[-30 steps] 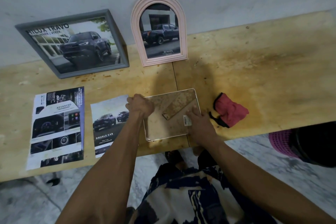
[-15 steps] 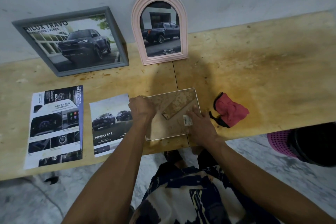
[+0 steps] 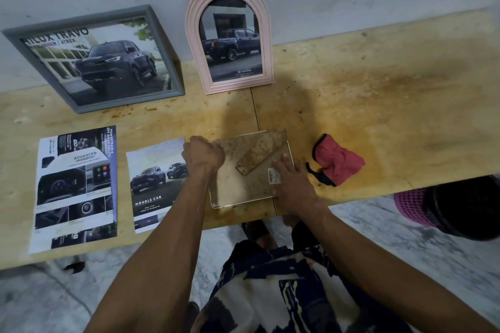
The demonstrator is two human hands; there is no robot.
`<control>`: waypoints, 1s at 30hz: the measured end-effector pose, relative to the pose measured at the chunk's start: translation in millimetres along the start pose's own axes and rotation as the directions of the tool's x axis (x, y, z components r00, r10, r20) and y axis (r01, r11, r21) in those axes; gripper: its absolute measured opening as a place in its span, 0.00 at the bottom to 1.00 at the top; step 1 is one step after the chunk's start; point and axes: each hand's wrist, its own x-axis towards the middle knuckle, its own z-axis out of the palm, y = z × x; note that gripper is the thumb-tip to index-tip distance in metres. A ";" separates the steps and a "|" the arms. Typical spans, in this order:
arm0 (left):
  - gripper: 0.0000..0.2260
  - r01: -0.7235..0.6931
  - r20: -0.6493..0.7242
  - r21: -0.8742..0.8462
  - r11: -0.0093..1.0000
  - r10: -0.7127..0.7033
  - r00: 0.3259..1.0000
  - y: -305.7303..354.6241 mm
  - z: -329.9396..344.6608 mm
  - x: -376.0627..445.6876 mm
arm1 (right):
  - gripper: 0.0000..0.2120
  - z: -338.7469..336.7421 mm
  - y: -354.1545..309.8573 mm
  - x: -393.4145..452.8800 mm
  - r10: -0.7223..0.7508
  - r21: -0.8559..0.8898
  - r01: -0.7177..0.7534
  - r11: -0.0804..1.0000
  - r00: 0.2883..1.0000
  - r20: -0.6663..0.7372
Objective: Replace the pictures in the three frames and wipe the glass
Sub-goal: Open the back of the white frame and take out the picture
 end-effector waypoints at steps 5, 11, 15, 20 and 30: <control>0.19 0.064 -0.035 -0.217 0.974 -0.074 0.997 -5.0 -0.2 -19.1 | 0.34 -2.1 0.5 -1.0 0.002 0.008 -0.002 1.000 1.000 0.006; 0.14 0.125 0.060 -0.149 0.981 -0.117 0.991 -29.0 -5.4 -37.8 | 0.31 -7.3 0.7 -4.2 -0.008 0.016 0.008 1.000 1.000 0.002; 0.17 0.121 0.138 -0.069 0.990 -0.111 0.984 -54.2 2.1 -52.8 | 0.31 -8.4 2.5 -5.0 -0.012 0.013 0.012 1.000 1.000 0.001; 0.20 0.124 0.139 -0.061 0.990 -0.115 0.984 -60.5 10.4 -56.0 | 0.31 -8.6 -0.1 -6.0 -0.007 0.010 0.007 1.000 1.000 -0.005; 0.21 0.088 0.168 0.029 0.996 -0.091 0.982 -44.2 1.2 -49.1 | 0.33 -2.2 7.2 -3.4 -0.012 0.032 0.012 0.999 1.000 -0.006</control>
